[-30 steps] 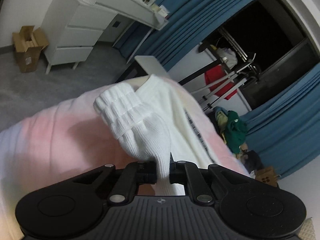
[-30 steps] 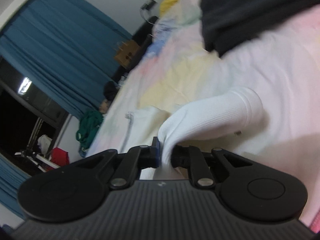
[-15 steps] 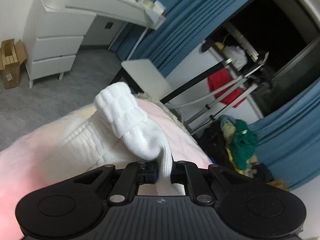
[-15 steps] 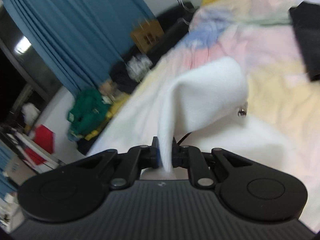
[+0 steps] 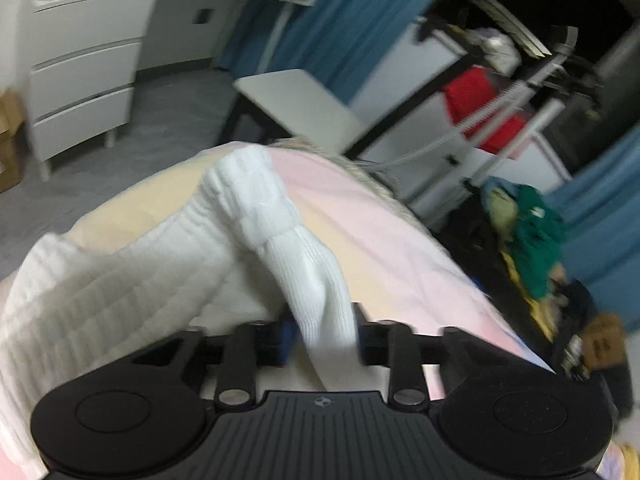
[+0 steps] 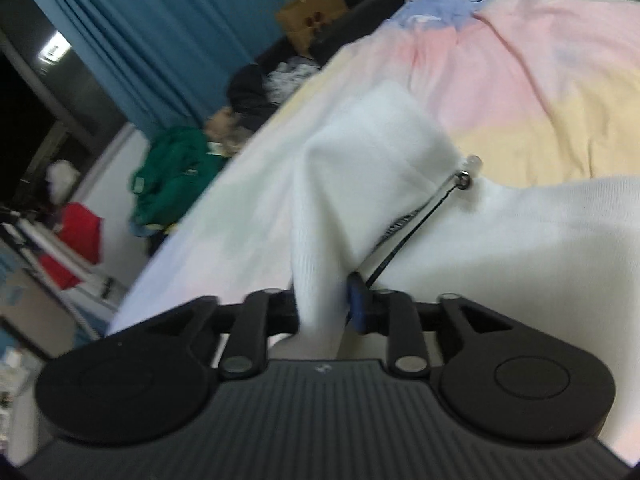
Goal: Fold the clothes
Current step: 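Grasp and lift the waistband with the left tool while the right tool grasps the cuff, then lift the waistband with the left tool while the right tool lifts the cuffs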
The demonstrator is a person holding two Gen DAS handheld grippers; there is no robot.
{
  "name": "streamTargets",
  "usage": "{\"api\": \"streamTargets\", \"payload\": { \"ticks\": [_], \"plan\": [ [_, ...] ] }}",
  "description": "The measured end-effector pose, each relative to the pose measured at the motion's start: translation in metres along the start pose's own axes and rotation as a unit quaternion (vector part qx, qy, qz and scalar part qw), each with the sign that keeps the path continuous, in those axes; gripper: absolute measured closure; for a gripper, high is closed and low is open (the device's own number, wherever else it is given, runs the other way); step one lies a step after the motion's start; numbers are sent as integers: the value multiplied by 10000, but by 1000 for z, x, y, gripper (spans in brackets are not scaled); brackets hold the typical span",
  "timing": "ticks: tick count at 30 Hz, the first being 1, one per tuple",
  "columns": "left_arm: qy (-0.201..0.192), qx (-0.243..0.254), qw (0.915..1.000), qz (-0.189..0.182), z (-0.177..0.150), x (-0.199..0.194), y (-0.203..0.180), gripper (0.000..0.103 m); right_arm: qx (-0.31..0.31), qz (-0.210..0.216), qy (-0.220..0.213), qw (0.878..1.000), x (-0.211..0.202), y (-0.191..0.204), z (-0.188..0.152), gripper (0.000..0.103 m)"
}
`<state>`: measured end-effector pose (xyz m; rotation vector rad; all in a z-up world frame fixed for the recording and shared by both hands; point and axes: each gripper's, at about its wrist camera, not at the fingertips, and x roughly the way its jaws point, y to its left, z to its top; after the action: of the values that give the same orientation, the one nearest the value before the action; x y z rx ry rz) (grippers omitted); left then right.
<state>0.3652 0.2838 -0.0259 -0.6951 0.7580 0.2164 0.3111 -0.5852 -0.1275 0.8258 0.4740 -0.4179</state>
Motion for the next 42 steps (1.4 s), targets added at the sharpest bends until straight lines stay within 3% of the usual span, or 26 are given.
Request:
{"api": "streamTargets", "payload": {
  "ticks": [1,4,6,10,13,17,20,25,28,32,34,38,42],
  "plan": [
    [-37,23,10000,-72,-5,-10,4,47,50,109,-16,9999,-10,-3,0,52],
    [-146,93,9994,-287,-21,-41,15,21,163,355,-203,9990,-47,-7,-2,40],
    [-219,139,9987,-431,-32,-62,23,19,343,435,-293,9980,-71,-14,-8,33],
    [-324,154,9968,-713,-56,-101,41,14,996,465,-287,9935,-108,-36,-32,33],
    [-68,-431,9952,-873,-89,-119,76,14,1746,449,-27,9836,-118,-58,-62,33],
    [445,-1386,9846,-969,-105,-104,110,14,2558,511,419,9645,-105,-74,-96,33],
    [506,-1733,9759,-1228,-106,-85,127,15,2688,647,738,9582,-83,-76,-104,33],
    [98,-1604,9786,-1282,-97,-52,127,16,2265,795,340,9702,-56,-73,-101,35],
    [-239,-1438,9824,-1165,-88,-36,121,21,2099,882,51,9737,-40,-75,-92,38],
    [-489,-1313,9856,-948,-84,-28,118,46,2230,803,-348,9709,-19,-80,-83,51],
    [-675,-1349,9852,-817,-86,-28,115,55,2138,705,-515,9730,-11,-76,-81,67],
    [-939,-1295,9849,-668,-85,-40,101,89,1983,637,-643,9760,-8,-68,-77,81],
    [-1219,-1087,9836,-763,-74,-69,81,93,1964,710,-687,9755,-20,-63,-71,86]
  ]
}}
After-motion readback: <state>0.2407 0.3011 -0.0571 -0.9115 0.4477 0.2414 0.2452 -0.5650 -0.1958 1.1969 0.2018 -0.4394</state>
